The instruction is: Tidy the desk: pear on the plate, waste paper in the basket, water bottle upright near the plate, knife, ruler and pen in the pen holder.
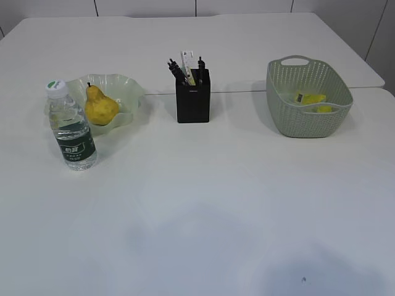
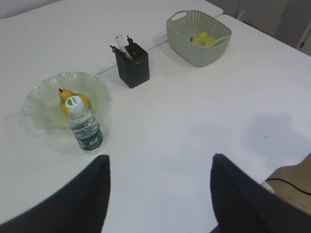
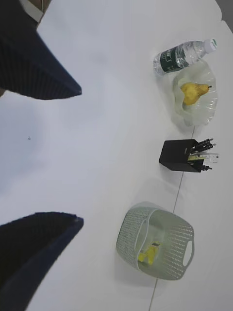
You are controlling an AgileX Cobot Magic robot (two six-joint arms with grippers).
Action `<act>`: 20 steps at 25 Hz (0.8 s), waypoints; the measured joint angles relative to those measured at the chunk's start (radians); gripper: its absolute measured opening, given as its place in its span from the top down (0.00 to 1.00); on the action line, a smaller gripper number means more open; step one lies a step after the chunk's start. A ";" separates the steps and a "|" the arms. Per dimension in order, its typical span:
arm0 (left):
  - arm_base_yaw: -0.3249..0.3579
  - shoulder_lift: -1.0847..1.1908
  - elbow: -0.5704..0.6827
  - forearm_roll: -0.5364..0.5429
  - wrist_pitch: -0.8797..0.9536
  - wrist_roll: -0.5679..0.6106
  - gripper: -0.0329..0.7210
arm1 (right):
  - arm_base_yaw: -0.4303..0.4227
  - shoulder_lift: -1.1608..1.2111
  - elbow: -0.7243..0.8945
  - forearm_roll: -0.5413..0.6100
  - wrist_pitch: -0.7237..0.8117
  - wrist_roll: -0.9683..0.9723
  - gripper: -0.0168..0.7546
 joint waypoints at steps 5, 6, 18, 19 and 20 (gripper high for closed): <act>0.000 -0.130 0.132 -0.006 0.000 0.009 0.35 | 0.000 -0.171 0.163 0.067 -0.012 -0.111 0.25; 0.000 -0.169 0.165 -0.006 0.000 0.010 0.35 | 0.000 -0.195 0.182 0.076 -0.012 -0.117 0.25; 0.044 -0.589 0.627 -0.016 -0.048 0.008 0.35 | 0.000 -0.382 0.364 0.134 0.015 -0.150 0.28; 0.054 -0.607 0.643 -0.007 -0.061 0.012 0.35 | 0.000 -0.401 0.387 0.138 0.015 -0.150 0.29; 0.063 -0.609 0.661 -0.004 -0.067 0.014 0.35 | 0.000 -0.417 0.407 0.141 0.017 -0.151 0.31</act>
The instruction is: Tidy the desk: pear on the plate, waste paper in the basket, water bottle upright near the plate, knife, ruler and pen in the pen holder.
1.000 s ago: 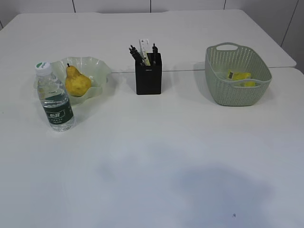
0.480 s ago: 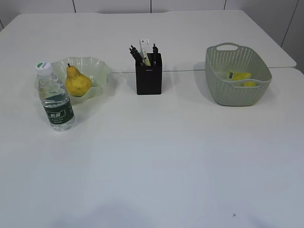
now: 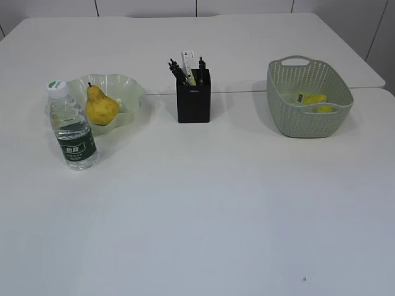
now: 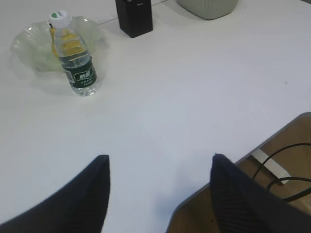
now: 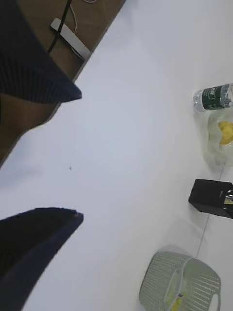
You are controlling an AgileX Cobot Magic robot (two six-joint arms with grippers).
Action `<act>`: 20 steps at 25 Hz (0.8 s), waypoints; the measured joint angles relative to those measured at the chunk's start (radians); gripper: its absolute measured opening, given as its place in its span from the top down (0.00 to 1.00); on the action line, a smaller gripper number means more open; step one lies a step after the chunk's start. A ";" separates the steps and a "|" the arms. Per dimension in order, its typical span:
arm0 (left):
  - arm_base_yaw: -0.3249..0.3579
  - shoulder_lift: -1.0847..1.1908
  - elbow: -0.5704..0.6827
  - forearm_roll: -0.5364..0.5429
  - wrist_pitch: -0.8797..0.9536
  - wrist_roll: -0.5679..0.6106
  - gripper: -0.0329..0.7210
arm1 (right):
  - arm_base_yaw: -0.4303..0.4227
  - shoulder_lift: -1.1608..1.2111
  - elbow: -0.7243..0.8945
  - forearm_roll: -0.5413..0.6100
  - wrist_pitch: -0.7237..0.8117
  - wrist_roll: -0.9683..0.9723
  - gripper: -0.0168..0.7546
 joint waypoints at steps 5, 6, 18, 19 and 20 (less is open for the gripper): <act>0.008 0.000 0.084 0.008 -0.041 0.024 0.35 | 0.000 -0.080 0.082 0.029 0.001 0.000 0.33; 0.008 0.000 0.099 0.008 -0.056 0.027 0.35 | 0.000 -0.083 0.094 0.027 0.001 0.000 0.33; 0.010 0.000 0.144 0.039 -0.079 0.033 0.35 | 0.000 -0.083 0.138 -0.032 0.000 0.004 0.33; 0.010 0.000 0.144 0.041 -0.079 0.033 0.35 | 0.000 -0.083 0.138 -0.053 -0.002 0.023 0.33; 0.010 0.000 0.144 0.041 -0.080 0.033 0.35 | 0.000 -0.083 0.138 -0.073 -0.002 0.043 0.33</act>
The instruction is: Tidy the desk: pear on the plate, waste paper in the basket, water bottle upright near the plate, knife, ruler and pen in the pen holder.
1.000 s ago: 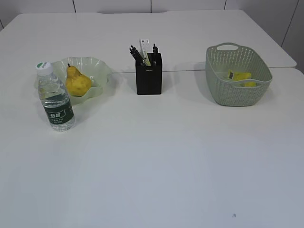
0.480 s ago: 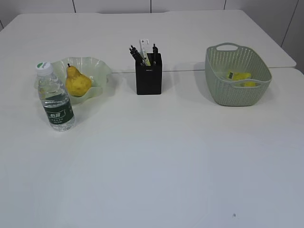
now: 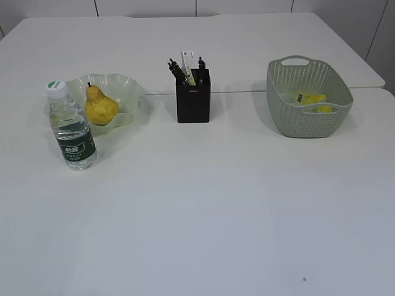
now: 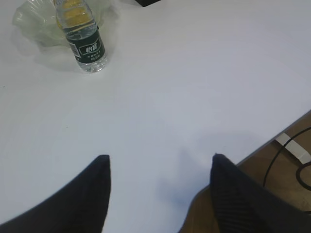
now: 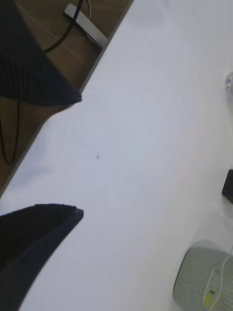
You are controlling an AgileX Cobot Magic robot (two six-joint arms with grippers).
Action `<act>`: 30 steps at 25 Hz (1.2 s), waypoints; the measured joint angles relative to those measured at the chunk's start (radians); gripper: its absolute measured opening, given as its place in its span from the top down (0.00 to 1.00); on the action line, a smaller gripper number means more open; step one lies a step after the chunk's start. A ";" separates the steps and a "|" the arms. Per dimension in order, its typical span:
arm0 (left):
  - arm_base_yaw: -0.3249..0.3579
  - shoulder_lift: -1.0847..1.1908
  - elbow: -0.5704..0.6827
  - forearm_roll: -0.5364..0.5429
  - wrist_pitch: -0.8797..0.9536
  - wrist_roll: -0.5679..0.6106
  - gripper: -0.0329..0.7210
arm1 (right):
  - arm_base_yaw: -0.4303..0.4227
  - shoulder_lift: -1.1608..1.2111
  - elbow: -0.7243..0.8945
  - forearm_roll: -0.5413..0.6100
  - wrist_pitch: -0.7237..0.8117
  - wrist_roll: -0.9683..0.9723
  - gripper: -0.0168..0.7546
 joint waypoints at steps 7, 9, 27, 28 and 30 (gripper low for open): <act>0.000 0.000 0.000 0.001 -0.002 0.000 0.35 | 0.000 0.000 0.000 -0.055 -0.004 0.044 0.33; 0.013 0.000 0.000 0.001 -0.002 0.000 0.35 | 0.000 0.000 0.000 -0.057 -0.004 0.045 0.33; 0.369 0.000 0.000 0.003 -0.002 0.000 0.35 | -0.244 0.000 0.000 -0.061 -0.004 0.049 0.33; 0.369 0.000 0.000 0.003 -0.002 0.000 0.35 | -0.244 0.000 0.000 -0.061 -0.004 0.049 0.33; 0.369 0.000 0.000 0.003 -0.002 0.000 0.35 | -0.244 0.000 0.000 -0.061 -0.004 0.049 0.33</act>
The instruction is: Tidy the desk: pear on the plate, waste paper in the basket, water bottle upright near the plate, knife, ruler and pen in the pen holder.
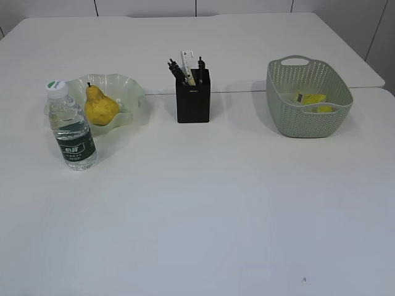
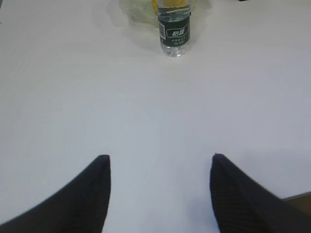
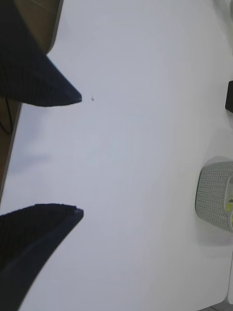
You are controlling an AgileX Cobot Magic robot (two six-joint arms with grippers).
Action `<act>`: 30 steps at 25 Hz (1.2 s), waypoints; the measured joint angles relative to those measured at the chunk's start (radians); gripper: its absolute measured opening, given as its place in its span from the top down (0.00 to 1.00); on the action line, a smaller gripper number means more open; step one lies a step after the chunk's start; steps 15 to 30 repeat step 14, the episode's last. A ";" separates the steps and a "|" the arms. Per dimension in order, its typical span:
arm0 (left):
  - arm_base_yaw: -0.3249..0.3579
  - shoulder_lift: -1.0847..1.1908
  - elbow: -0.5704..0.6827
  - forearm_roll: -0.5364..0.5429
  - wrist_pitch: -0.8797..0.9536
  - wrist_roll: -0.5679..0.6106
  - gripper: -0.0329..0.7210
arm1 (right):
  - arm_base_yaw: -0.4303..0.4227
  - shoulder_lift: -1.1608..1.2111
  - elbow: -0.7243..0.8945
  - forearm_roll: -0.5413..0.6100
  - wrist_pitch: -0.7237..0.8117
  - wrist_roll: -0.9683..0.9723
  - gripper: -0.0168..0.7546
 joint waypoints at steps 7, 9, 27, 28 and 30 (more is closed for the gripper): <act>0.000 0.000 0.000 0.000 0.000 0.000 0.36 | 0.000 0.000 0.000 0.000 0.000 0.000 0.33; 0.000 0.000 0.000 0.000 0.000 0.000 0.36 | 0.000 0.000 0.000 0.000 0.000 0.000 0.33; 0.000 0.000 0.000 0.000 0.000 0.000 0.38 | 0.000 0.000 0.000 0.000 0.000 0.000 0.33; 0.000 0.000 0.000 0.000 0.000 0.000 0.38 | 0.000 0.000 0.000 0.000 0.000 0.000 0.33; 0.000 0.000 0.000 0.000 0.000 0.000 0.38 | 0.000 0.000 0.000 0.000 0.000 0.000 0.33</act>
